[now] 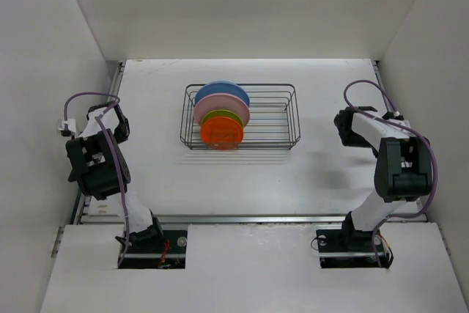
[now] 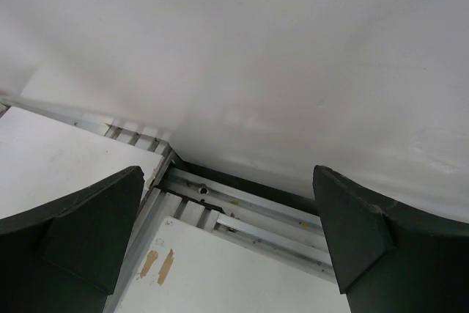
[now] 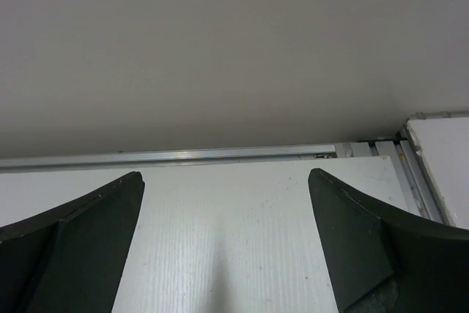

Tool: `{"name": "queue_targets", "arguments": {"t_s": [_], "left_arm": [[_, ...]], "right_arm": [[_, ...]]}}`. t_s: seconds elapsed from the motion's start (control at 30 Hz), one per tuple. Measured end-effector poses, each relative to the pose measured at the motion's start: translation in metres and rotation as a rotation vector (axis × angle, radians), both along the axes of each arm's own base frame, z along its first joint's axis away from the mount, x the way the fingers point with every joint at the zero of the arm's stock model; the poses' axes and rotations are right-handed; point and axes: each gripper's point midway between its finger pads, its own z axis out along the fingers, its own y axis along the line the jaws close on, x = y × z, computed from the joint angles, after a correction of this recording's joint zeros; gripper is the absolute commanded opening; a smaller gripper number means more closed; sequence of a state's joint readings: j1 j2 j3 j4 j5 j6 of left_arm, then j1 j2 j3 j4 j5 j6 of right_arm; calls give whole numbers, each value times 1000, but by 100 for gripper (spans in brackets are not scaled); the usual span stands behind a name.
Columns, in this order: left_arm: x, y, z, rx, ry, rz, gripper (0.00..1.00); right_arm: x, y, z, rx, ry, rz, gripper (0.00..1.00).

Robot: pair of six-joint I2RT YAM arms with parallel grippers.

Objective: Unload the plates from the dish rack

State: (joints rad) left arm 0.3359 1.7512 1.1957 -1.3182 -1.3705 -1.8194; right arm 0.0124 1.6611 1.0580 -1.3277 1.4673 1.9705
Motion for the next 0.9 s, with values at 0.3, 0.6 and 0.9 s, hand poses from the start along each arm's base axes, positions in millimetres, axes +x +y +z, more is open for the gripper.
{"name": "queue_targets", "arguments": {"t_s": [0.3, 0.6, 0.9], "left_arm": [[16, 2, 12, -12, 61, -35, 100], [125, 0, 80, -224, 295, -256, 100], [146, -213, 186, -530, 327, -1728, 100]], "right_arm": [[66, 3, 44, 7, 80, 36, 100], [86, 96, 172, 52, -11, 409, 100], [117, 312, 202, 291, 18, 1874, 92]]}}
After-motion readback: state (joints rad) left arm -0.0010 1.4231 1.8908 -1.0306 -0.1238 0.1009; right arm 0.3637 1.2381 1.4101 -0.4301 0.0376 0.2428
